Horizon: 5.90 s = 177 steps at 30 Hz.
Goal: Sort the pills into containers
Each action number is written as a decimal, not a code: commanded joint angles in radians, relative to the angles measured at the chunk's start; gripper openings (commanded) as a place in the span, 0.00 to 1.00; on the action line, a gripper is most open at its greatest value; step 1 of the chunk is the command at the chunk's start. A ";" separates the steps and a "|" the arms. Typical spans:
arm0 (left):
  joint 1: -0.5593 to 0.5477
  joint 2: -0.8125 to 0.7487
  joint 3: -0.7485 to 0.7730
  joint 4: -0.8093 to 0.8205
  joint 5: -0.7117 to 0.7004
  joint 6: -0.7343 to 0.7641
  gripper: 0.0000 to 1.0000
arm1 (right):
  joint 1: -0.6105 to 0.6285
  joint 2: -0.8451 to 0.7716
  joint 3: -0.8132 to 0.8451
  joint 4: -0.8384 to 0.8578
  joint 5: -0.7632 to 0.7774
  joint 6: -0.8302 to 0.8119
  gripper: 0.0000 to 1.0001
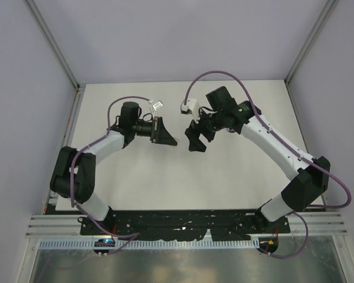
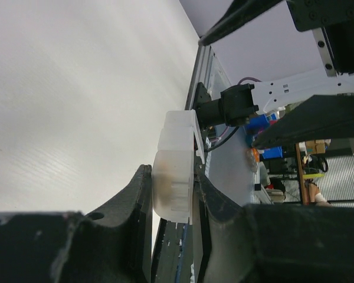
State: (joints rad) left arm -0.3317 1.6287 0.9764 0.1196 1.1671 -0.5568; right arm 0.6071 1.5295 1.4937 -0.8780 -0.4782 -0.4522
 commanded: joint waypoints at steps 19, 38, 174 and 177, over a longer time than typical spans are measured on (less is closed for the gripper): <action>-0.012 -0.099 -0.038 0.138 0.118 -0.043 0.00 | -0.044 0.187 0.065 -0.078 -0.364 -0.031 0.97; -0.024 -0.076 -0.067 0.212 0.091 -0.083 0.00 | -0.044 0.212 0.057 -0.078 -0.398 -0.028 0.27; -0.101 0.375 0.246 -0.146 -0.540 -0.173 0.43 | -0.079 -0.384 -0.681 0.714 0.532 0.033 0.95; -0.101 0.373 0.246 -0.149 -0.540 -0.170 0.45 | -0.079 -0.382 -0.678 0.712 0.533 0.033 0.95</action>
State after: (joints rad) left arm -0.4301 1.9965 1.1908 -0.0227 0.6327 -0.7479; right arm 0.5228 1.1431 0.8131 -0.1833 0.0639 -0.4133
